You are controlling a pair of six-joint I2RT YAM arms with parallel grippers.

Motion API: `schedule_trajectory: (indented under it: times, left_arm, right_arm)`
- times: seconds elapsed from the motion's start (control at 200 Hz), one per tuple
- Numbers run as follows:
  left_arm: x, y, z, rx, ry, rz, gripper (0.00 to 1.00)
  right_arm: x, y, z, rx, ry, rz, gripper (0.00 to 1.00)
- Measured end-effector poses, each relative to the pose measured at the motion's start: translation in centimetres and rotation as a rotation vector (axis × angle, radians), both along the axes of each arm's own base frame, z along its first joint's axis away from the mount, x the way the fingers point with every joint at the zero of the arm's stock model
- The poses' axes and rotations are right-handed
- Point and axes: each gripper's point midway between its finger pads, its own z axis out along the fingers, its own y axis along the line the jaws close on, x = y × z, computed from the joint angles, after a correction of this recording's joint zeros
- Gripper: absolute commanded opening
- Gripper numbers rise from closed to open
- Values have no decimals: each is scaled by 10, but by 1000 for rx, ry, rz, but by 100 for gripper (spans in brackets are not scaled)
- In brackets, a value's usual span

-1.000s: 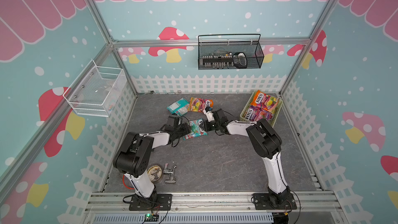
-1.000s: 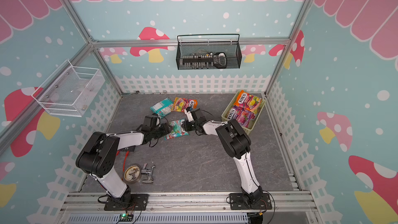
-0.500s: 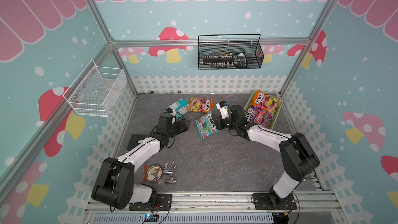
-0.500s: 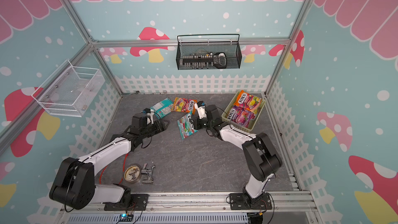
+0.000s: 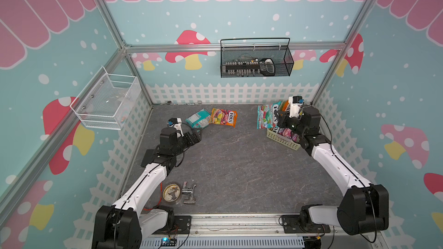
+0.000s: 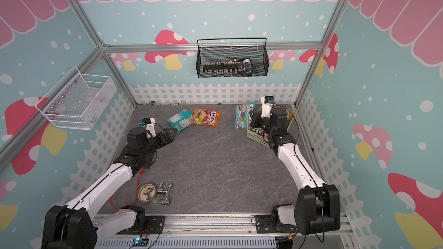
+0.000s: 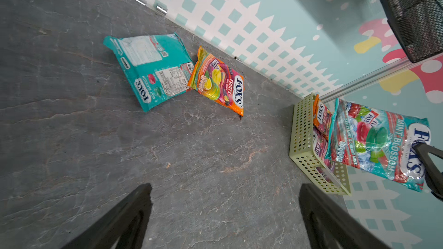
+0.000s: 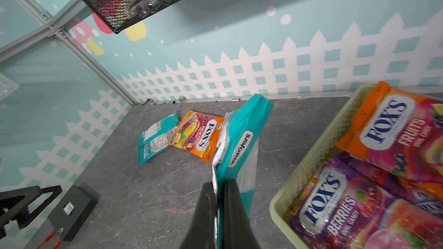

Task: Put the candies in the basket
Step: Place the candy in the basket.

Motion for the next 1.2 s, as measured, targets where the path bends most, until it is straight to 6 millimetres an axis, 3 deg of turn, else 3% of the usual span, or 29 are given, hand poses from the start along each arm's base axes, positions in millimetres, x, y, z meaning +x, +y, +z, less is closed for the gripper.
schedule_trajectory:
  times: [0.09,0.29,0.475,0.665,0.831,1.201]
  left_arm:
    - [0,7,-15,-23,45,-10,99]
    - [-9,0,-34,-49,106,-57,99]
    - [-10,-2,-36,-52,111,-64,99]
    - [-12,-6,-37,-55,116,-79,99]
    - [-13,-9,-37,-57,117,-86,99]
    - [-16,-20,-40,-44,125,-111,99]
  right_arm:
    - [6,-27,-16,4,36,-65,0]
    - [16,-74,-59,60,122,-165,0]
    - [16,-94,-95,91,190,-223,0]
    - [2,-117,-130,111,242,-324,0]
    - [-3,-134,-141,131,241,-397,0]
    - [0,-146,-154,172,201,-482,0]
